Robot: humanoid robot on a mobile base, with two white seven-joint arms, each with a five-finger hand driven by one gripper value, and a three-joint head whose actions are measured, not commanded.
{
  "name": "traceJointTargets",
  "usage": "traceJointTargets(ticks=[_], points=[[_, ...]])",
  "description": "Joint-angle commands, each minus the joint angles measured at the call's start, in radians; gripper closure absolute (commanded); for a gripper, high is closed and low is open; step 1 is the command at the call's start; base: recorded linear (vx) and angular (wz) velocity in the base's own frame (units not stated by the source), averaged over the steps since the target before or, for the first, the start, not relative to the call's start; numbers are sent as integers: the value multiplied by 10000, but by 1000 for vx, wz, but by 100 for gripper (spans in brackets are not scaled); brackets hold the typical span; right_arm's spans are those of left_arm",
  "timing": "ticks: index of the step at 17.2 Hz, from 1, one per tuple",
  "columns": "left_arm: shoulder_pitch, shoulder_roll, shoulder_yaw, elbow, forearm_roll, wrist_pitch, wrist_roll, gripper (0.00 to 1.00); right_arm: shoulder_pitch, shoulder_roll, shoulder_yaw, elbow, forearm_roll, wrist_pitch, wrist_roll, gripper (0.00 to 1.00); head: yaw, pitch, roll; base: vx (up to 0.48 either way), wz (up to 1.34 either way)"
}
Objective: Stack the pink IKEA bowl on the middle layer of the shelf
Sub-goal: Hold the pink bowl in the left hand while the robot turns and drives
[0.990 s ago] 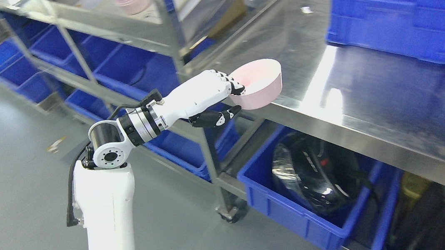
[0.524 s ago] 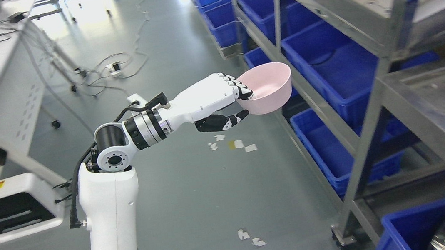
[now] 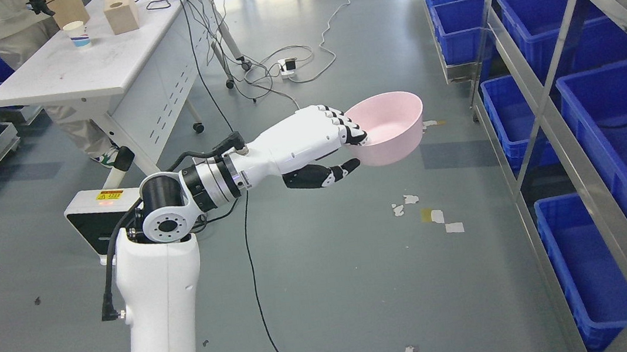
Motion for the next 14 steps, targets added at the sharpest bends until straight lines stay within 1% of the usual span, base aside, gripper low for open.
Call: traceJointTargets(ticks=[1, 5, 8, 14], points=[[6, 175, -290, -191, 10, 1, 10, 96, 47, -175, 0, -175, 0, -7, -6, 0, 0, 0, 0, 215, 325], [-9, 175, -290, -237, 10, 1, 10, 95, 32, -175, 0, -175, 0, -7, -6, 0, 0, 0, 0, 271, 86], [-9, 175, -275, -237, 10, 1, 25, 97, 47, -175, 0, -175, 0, -7, -6, 0, 0, 0, 0, 343, 0], [-9, 175, -290, -237, 25, 1, 56, 97, 47, -175, 0, -175, 0, -7, -6, 0, 0, 0, 0, 362, -53]])
